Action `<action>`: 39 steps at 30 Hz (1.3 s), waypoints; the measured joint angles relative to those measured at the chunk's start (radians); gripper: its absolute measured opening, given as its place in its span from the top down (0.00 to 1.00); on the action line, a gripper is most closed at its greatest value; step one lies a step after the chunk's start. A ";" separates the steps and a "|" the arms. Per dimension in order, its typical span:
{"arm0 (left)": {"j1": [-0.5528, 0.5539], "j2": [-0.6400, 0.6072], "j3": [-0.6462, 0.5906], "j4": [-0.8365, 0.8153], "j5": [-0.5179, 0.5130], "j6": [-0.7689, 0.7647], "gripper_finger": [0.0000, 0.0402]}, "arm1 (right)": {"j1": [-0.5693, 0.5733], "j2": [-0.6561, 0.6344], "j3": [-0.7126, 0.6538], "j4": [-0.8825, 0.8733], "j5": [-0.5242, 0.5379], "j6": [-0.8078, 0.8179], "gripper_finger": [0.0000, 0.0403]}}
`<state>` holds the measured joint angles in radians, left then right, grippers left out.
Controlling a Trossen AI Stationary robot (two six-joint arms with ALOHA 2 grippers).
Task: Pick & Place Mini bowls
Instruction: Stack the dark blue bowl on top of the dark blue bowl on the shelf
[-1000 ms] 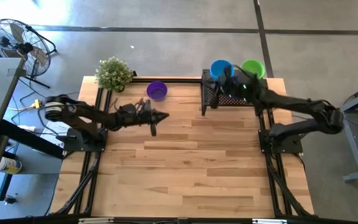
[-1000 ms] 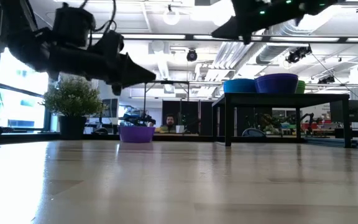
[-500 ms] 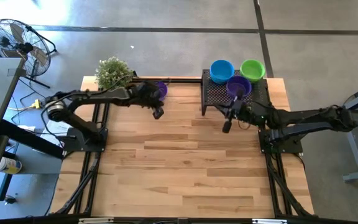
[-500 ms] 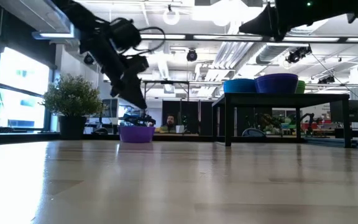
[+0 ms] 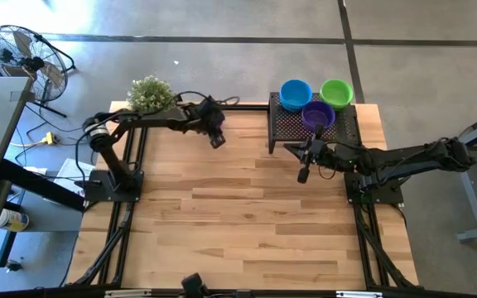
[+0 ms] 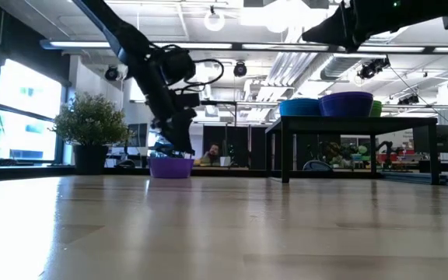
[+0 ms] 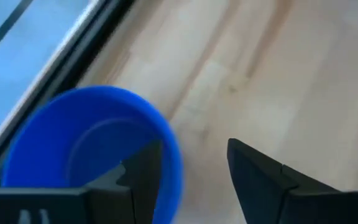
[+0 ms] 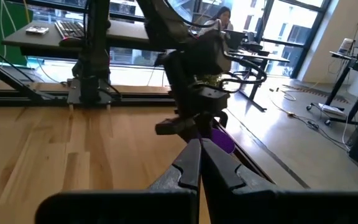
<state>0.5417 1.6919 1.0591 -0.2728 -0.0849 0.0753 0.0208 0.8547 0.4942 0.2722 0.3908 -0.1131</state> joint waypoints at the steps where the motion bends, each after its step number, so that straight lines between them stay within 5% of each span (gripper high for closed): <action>1: 0.014 0.007 0.002 0.003 0.000 0.000 0.56 | 0.000 0.000 0.000 0.000 0.000 0.000 1.00; 9: 0.089 0.071 0.000 -0.058 0.136 0.030 0.59 | 0.000 0.000 0.000 -0.004 0.000 0.000 1.00; 18: 0.066 0.084 0.000 -0.086 0.109 0.060 0.96 | 0.000 0.000 0.000 -0.006 0.000 0.000 1.00; 23: 0.044 0.045 0.000 -0.104 0.112 0.047 0.96 | 0.000 0.000 0.000 -0.008 -0.008 0.000 1.00; 31: -0.167 -0.064 -0.001 -0.108 0.110 -0.001 0.98 | 0.025 0.000 0.000 -0.021 -0.008 0.001 1.00; 39: -0.463 -0.048 0.001 0.085 0.136 -0.082 0.99 | 0.067 0.000 0.000 -0.021 -0.008 0.007 1.00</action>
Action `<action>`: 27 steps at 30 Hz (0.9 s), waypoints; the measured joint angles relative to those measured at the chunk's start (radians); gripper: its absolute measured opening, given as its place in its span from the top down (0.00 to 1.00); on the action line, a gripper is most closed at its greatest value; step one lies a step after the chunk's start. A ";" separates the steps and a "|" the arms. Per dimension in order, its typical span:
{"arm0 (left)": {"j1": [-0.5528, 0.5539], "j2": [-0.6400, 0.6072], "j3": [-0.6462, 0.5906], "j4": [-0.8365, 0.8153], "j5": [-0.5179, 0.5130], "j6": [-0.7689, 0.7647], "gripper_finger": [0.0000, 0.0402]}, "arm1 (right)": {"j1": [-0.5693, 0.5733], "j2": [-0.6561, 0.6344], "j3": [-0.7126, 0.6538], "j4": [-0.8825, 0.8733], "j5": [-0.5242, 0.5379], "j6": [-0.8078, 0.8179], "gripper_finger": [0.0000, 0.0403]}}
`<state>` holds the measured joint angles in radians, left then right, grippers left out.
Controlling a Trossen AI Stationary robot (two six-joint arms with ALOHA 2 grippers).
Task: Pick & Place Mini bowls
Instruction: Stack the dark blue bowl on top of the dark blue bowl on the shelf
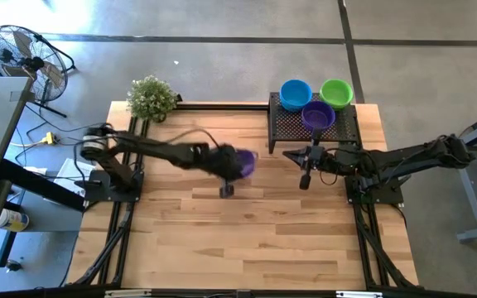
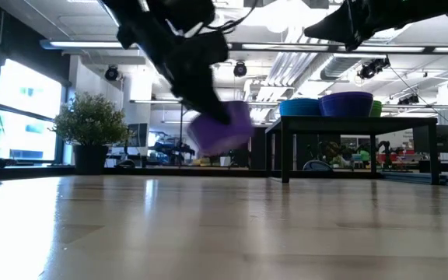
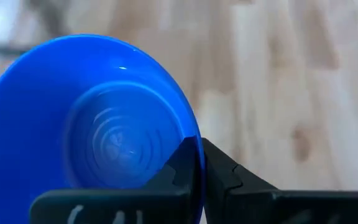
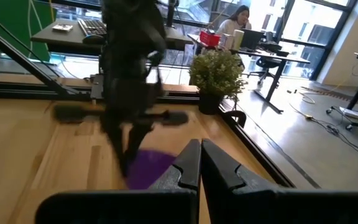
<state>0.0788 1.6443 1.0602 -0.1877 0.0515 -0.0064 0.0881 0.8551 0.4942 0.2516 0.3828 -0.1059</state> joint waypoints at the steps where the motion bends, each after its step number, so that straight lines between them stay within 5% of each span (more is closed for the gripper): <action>1: -0.024 0.021 0.001 0.042 -0.003 -0.015 0.99 | 0.004 0.000 0.000 0.000 0.000 0.000 1.00; 14: -0.072 0.242 0.141 0.112 0.036 -0.051 0.99 | 0.013 0.016 0.000 -0.001 0.001 0.003 1.00; 27: -0.075 0.200 0.153 0.065 0.213 0.062 0.76 | 0.013 0.023 0.000 0.002 0.000 0.032 1.00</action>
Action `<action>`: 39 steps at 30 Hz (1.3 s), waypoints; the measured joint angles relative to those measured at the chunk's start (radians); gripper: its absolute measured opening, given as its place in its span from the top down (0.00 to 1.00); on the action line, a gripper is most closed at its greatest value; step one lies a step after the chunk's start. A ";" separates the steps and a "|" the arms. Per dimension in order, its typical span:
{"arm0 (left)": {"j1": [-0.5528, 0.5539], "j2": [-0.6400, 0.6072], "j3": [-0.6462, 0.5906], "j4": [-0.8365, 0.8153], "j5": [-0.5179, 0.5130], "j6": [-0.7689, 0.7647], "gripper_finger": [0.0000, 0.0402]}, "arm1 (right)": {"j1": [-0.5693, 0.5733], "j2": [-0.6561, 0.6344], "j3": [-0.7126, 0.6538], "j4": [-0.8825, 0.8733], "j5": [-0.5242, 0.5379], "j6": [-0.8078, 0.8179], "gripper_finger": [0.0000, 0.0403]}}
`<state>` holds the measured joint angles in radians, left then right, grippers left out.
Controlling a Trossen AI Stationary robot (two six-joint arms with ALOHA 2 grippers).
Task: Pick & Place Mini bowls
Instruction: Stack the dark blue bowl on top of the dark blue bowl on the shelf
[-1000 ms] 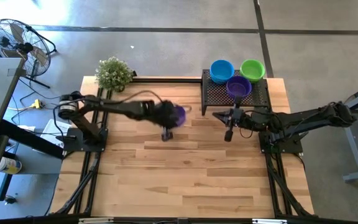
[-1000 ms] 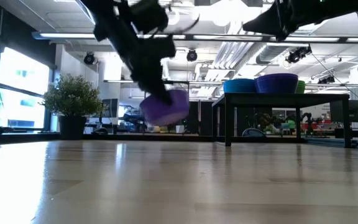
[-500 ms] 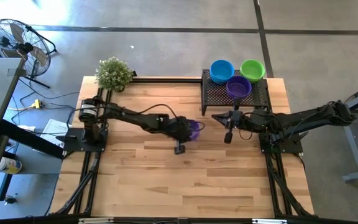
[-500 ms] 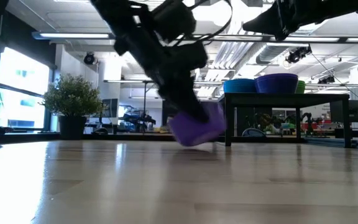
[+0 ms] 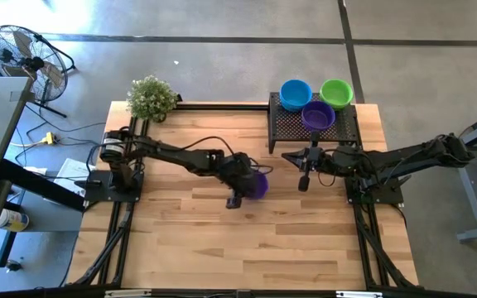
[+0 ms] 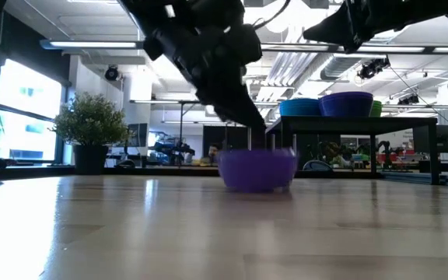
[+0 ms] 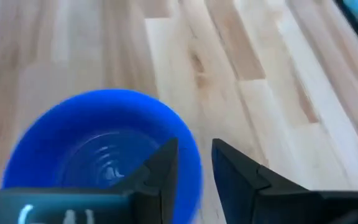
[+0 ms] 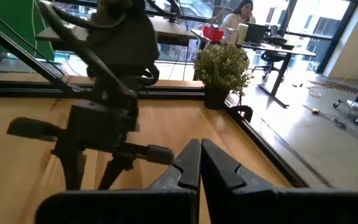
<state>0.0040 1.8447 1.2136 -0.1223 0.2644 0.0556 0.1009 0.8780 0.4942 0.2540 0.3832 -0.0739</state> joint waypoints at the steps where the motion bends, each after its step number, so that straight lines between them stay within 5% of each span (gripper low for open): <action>1: -0.004 -0.002 -0.005 0.007 0.011 0.015 0.77 | 0.000 0.000 0.000 -0.002 0.000 0.010 1.00; 8: -0.004 -0.131 -0.172 0.160 0.044 0.068 0.97 | 0.000 0.013 0.000 -0.024 0.001 0.066 0.99; 19: -0.004 -0.286 -0.581 0.777 -0.067 -0.079 1.00 | 0.024 0.275 0.081 -0.016 -0.046 0.096 0.79; 28: -0.004 -0.293 -0.790 1.142 -0.182 -0.168 1.00 | 0.107 0.516 0.358 -0.486 -0.131 0.132 0.63; 39: -0.003 -0.293 -0.864 1.229 -0.249 -0.170 1.00 | 0.129 0.820 0.564 -0.761 -0.176 0.112 0.65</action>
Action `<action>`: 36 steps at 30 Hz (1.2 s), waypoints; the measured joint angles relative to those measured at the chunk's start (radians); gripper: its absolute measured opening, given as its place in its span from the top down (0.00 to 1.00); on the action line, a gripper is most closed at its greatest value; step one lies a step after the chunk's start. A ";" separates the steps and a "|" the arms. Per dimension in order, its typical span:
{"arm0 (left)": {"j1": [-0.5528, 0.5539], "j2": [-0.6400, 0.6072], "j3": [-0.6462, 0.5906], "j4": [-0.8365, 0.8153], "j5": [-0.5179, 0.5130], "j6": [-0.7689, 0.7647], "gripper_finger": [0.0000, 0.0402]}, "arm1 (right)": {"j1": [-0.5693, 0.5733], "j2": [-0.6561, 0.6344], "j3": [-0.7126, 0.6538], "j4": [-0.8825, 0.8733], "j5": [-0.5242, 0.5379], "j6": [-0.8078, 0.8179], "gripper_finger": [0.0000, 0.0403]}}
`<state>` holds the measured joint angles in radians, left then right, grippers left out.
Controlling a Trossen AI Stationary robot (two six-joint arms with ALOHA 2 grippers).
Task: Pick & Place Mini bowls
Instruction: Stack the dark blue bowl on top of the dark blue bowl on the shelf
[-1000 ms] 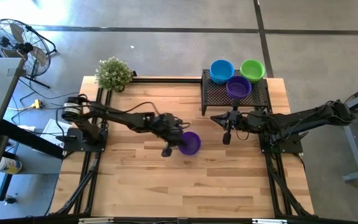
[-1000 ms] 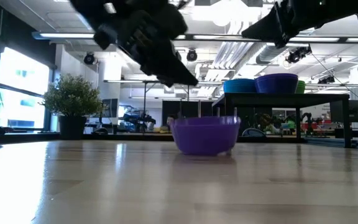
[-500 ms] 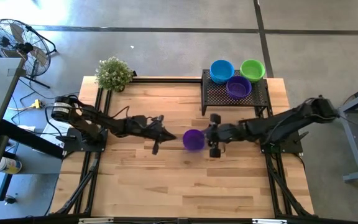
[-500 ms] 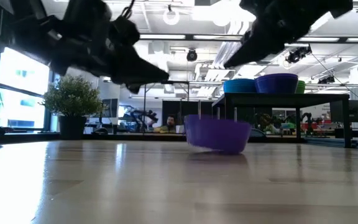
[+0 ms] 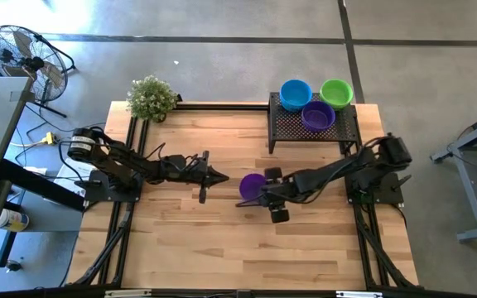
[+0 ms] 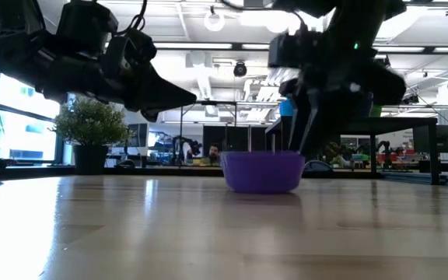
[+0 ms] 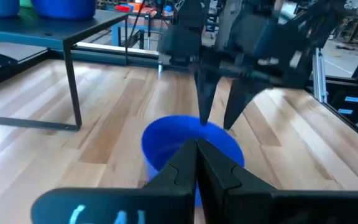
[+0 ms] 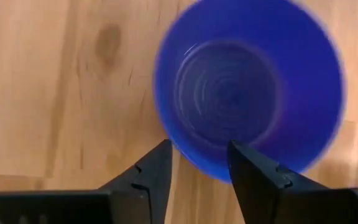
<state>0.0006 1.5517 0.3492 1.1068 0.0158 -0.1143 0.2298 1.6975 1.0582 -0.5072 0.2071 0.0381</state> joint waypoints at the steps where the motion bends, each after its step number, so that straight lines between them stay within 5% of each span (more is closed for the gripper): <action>1: 0.000 0.000 0.000 -0.001 0.001 0.000 1.00 | -0.002 0.019 0.007 0.000 0.002 -0.016 0.65; 8: -0.001 0.000 0.000 -0.013 0.021 0.000 1.00 | -0.026 0.107 0.039 0.012 -0.009 -0.132 0.72; 16: -0.001 0.000 0.000 -0.017 0.021 -0.001 1.00 | -0.041 0.115 0.041 0.025 -0.021 -0.196 0.97; 19: 0.000 0.000 0.000 -0.016 0.019 -0.012 1.00 | -0.041 0.086 0.041 0.018 -0.097 -0.191 0.98; 29: 0.022 -0.015 -0.046 0.010 -0.026 -0.023 1.00 | -0.053 -0.262 0.041 -0.127 -0.071 -0.049 0.99; 36: 0.069 -0.045 -0.132 0.116 -0.025 -0.049 1.00 | -0.141 -0.467 0.264 -0.561 0.124 0.122 0.99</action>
<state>0.0698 1.5070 0.2177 1.2232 -0.0096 -0.1629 0.0883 1.2304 1.3218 -1.0681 0.3315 0.1605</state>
